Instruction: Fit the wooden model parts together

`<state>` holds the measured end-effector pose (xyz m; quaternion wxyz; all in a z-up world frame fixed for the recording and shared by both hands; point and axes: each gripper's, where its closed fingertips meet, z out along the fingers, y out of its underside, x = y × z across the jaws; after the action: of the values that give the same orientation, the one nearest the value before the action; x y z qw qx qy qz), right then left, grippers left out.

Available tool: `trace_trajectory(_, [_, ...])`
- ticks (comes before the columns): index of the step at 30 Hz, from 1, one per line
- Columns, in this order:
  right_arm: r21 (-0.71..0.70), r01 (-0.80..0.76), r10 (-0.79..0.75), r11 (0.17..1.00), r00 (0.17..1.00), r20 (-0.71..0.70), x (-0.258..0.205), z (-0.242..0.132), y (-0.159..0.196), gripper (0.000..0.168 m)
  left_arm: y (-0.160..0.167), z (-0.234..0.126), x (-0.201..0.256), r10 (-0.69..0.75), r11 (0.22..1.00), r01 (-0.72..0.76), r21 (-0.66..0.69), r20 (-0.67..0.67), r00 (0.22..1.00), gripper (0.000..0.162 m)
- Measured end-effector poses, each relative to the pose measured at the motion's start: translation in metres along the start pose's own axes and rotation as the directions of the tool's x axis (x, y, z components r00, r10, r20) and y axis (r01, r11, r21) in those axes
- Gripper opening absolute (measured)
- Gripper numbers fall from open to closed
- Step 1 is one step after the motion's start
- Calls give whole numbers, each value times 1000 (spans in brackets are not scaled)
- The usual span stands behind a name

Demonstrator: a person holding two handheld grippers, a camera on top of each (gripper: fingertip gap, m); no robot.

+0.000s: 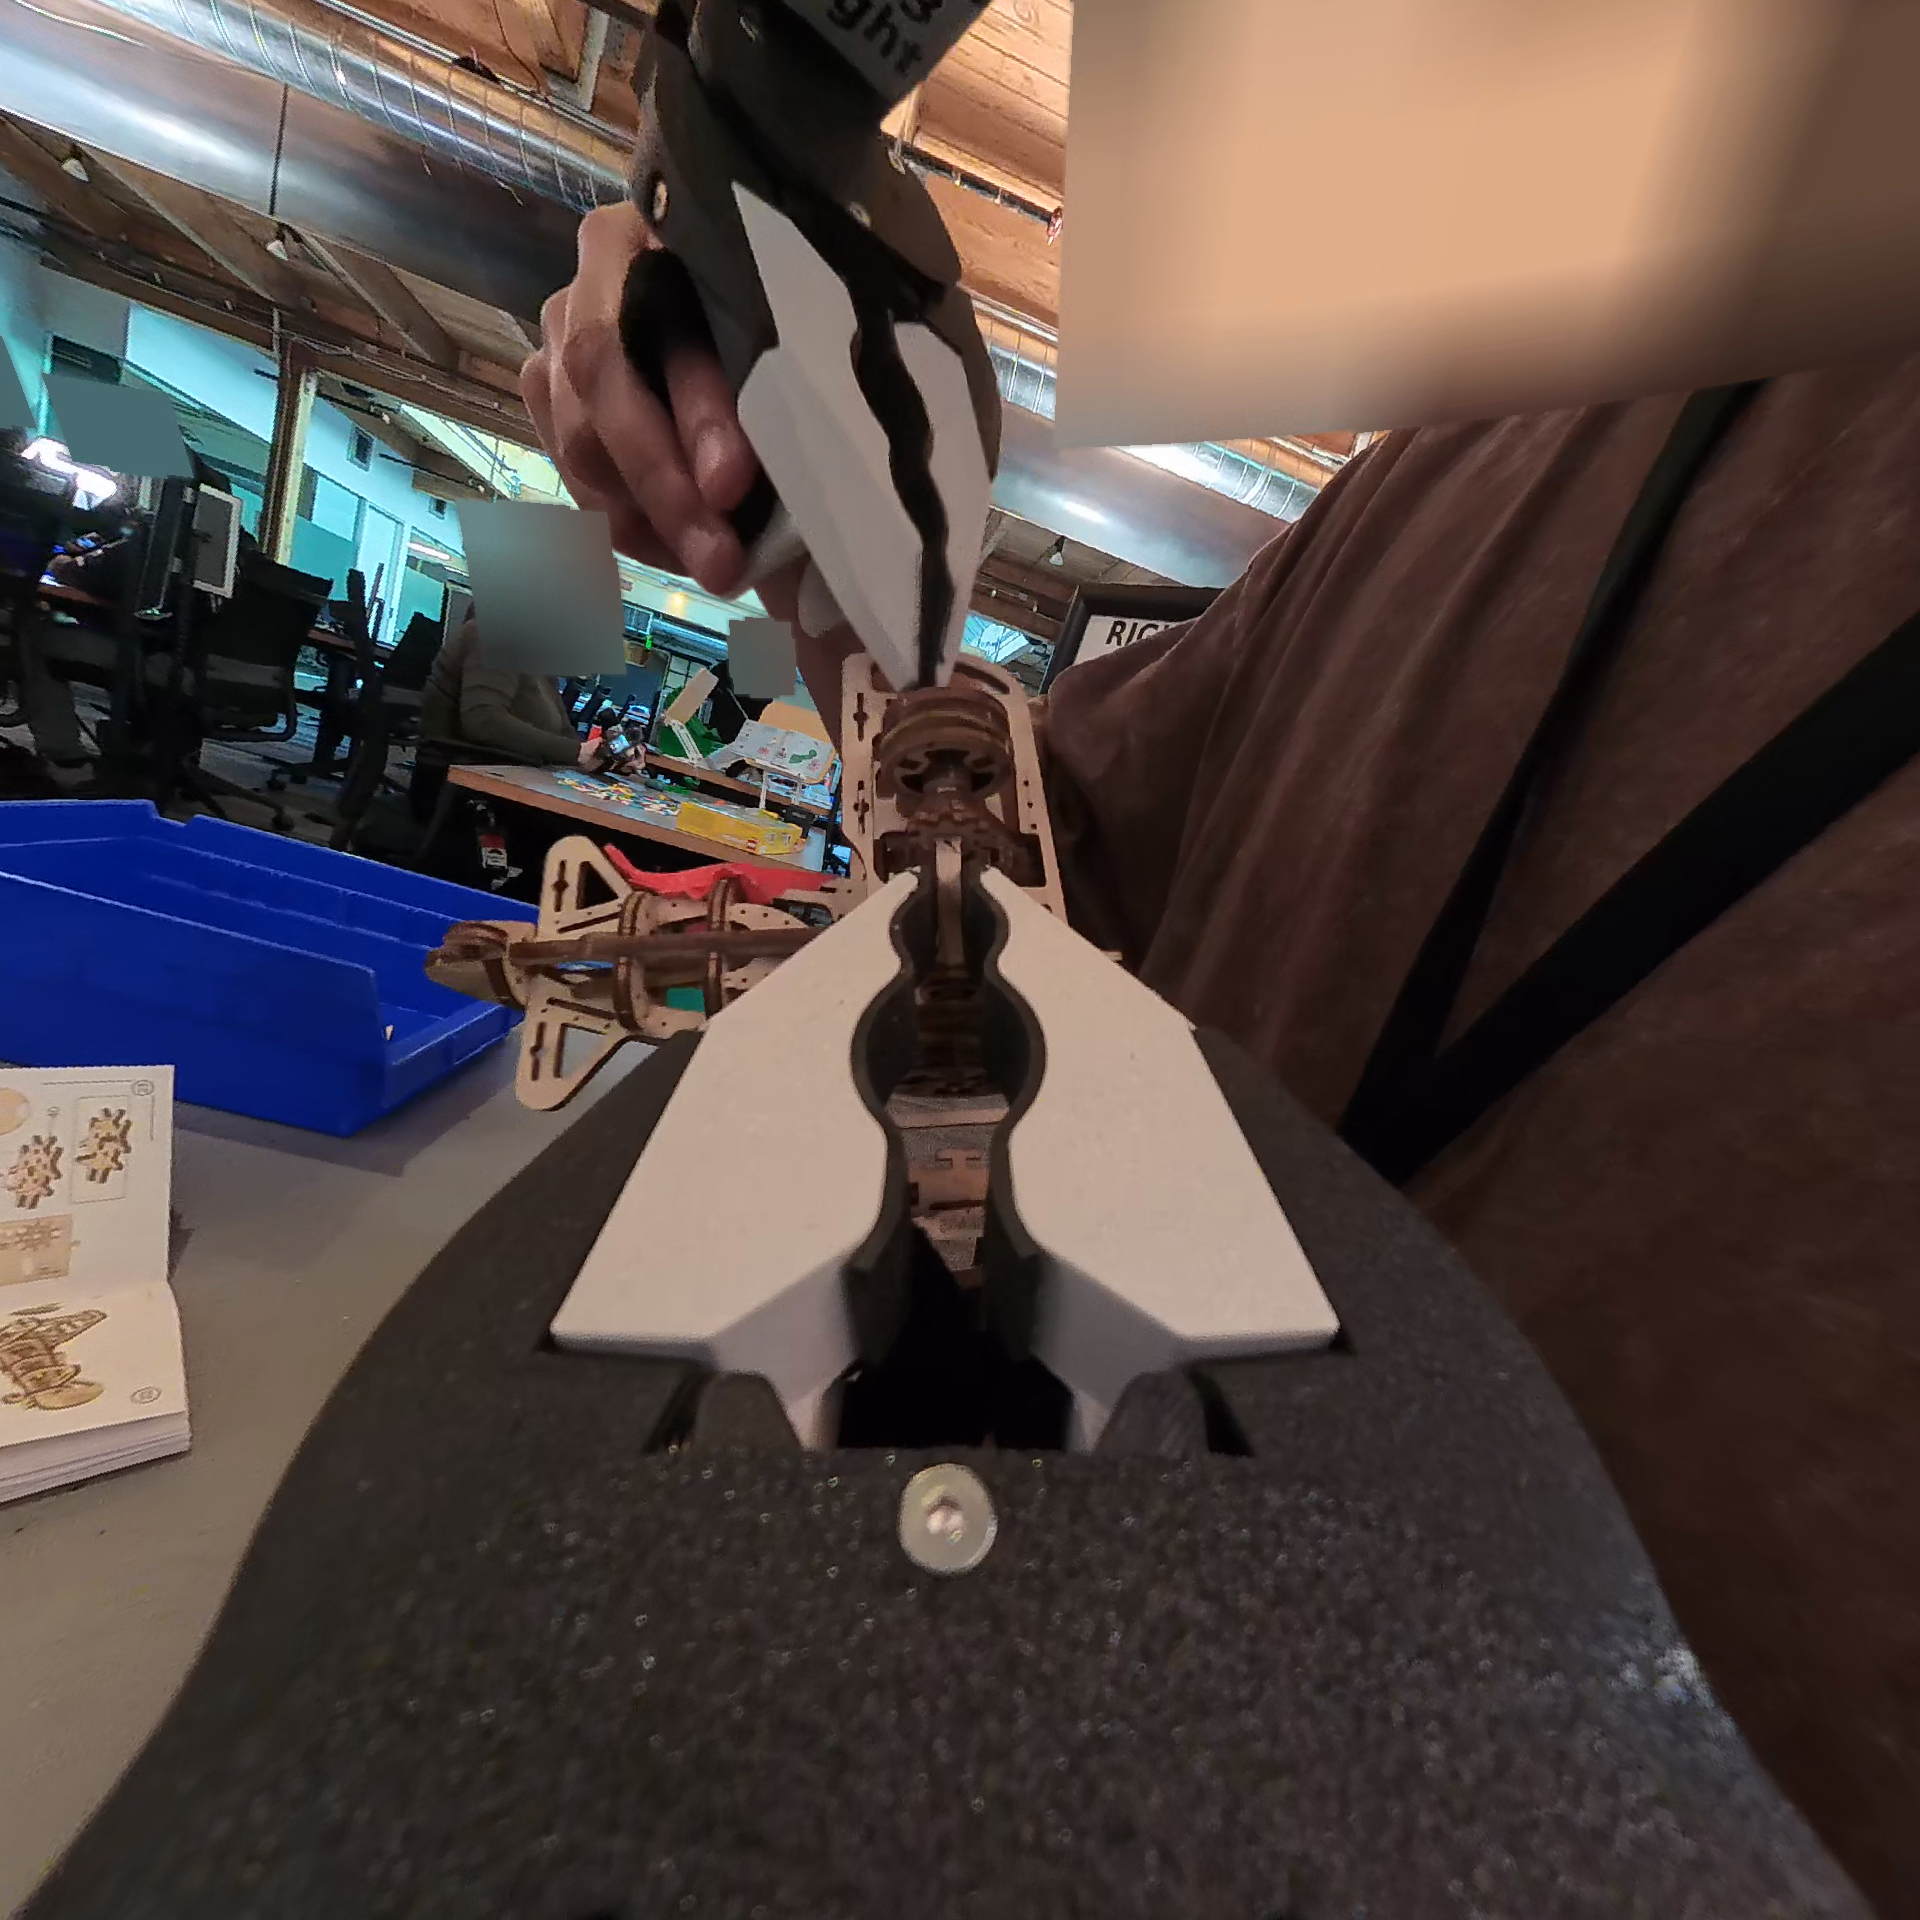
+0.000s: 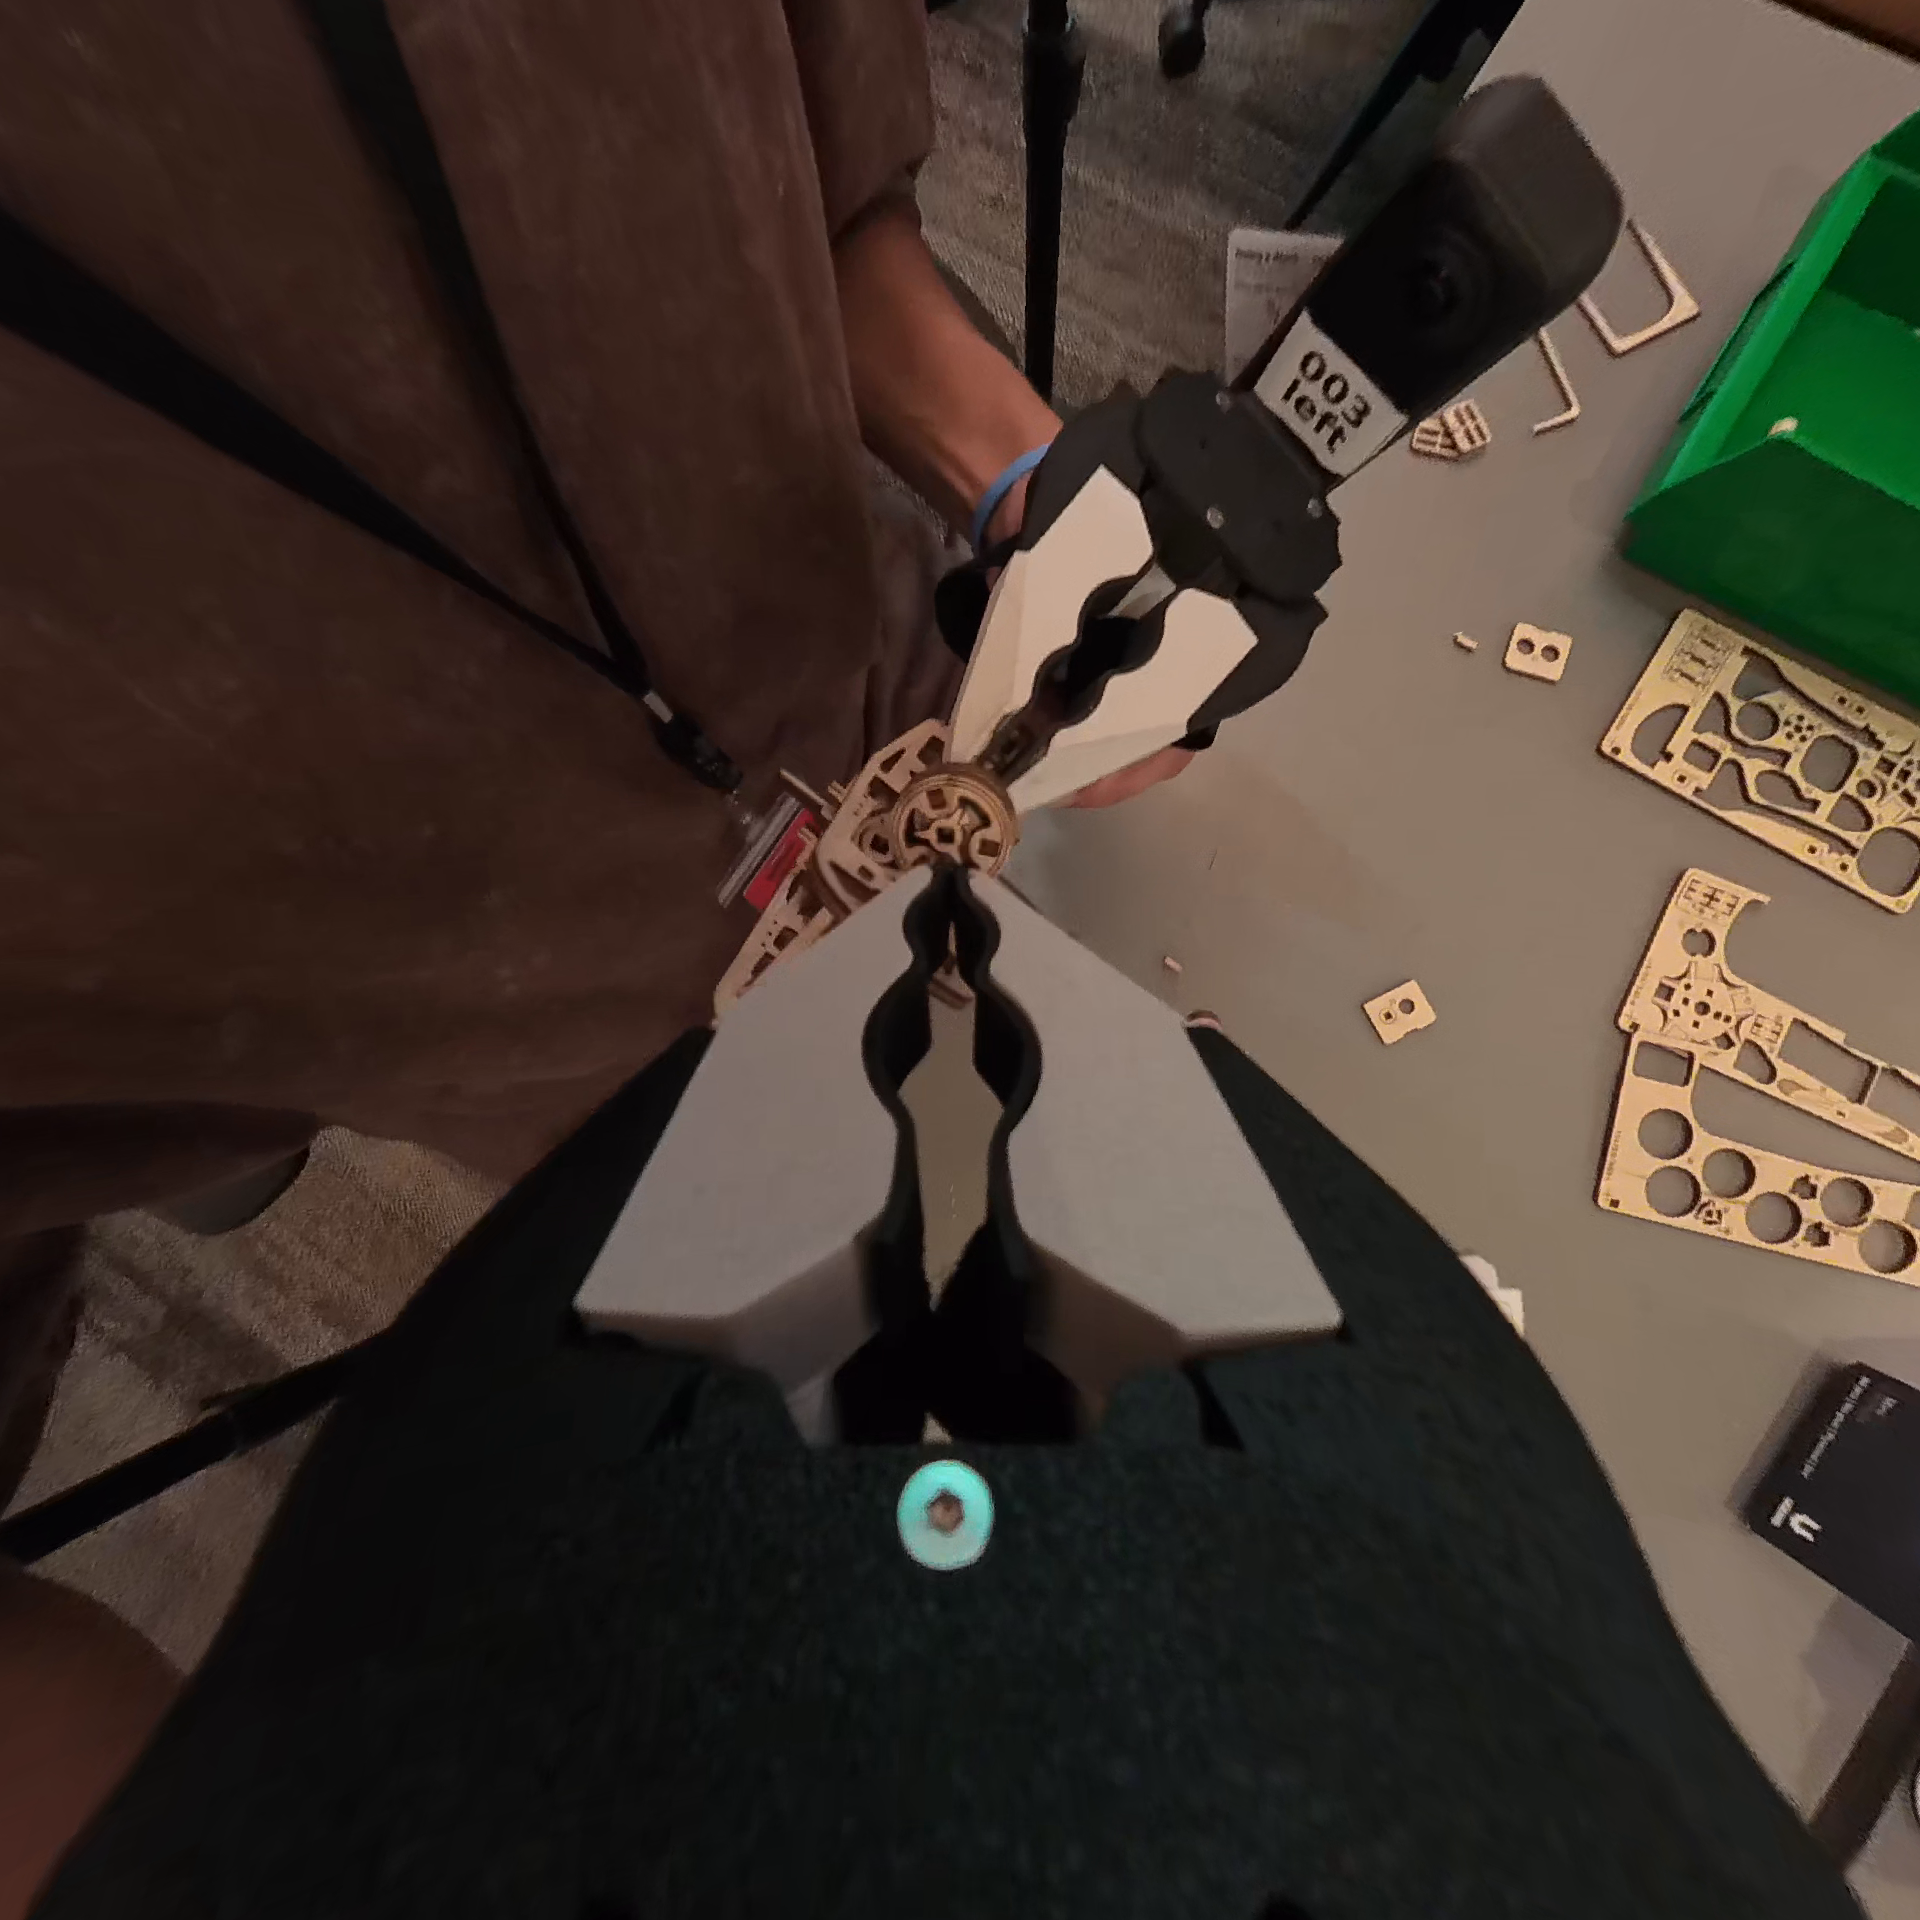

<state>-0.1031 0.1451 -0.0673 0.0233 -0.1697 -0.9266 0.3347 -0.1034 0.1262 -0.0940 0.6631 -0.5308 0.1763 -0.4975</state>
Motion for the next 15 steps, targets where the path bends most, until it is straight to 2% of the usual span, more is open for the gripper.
trace_trajectory(9, [-3, 5, -5, 1000, 1000, 25, -2, 5, -2, 0, 2, 2, 1, 4, 1000, -4, -8, 1, 1000, 0])
trace_trajectory(12, [41, 10, -11, 999, 999, 30, -4, 1, -9, 0, 1, 1, 0, 2, 1000, -2, -2, 2, 1000, 0])
trace_trajectory(15, [6, -10, 10, 1000, 999, 36, -2, 8, -2, 0, 2, 2, 2, 6, 1000, -6, -9, -6, 1000, 0])
